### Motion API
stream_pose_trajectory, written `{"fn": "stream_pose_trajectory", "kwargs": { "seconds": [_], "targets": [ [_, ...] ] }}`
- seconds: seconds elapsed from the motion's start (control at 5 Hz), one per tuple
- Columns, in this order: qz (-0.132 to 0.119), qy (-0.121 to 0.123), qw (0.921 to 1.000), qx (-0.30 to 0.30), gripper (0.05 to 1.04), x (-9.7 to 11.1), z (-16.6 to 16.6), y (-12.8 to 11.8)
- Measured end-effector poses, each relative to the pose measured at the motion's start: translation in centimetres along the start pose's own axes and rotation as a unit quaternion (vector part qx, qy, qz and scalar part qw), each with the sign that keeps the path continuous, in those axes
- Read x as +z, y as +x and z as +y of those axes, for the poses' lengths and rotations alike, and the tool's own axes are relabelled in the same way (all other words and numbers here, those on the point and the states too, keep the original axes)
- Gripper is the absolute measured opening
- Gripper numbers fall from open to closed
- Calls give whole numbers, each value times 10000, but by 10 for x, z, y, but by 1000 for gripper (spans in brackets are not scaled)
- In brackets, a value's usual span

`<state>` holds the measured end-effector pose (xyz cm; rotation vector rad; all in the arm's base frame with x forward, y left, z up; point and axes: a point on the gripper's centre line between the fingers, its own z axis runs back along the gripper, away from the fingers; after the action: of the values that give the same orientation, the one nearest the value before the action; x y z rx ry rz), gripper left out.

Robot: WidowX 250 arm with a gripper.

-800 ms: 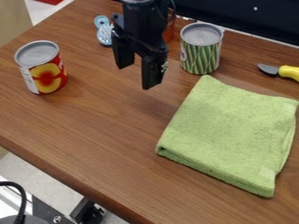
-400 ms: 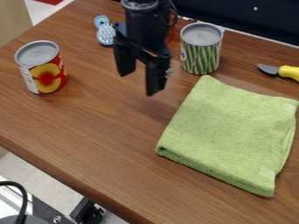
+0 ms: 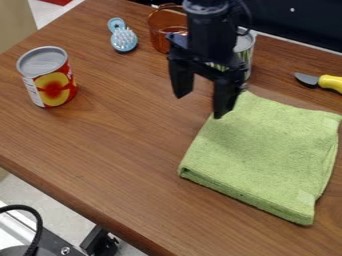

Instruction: Moved the green cloth to the left side of the table

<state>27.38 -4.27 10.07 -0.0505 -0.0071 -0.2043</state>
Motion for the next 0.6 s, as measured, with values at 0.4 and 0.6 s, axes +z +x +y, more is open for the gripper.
{"fn": "stream_pose_trajectory", "kwargs": {
  "seconds": [0.4, 0.6],
  "targets": [
    [-397, -23, 9992, 106, 698, -12, -36, 18],
    [-554, 59, 9984, 134, 404, -15, -48, 23]
  ]
}}
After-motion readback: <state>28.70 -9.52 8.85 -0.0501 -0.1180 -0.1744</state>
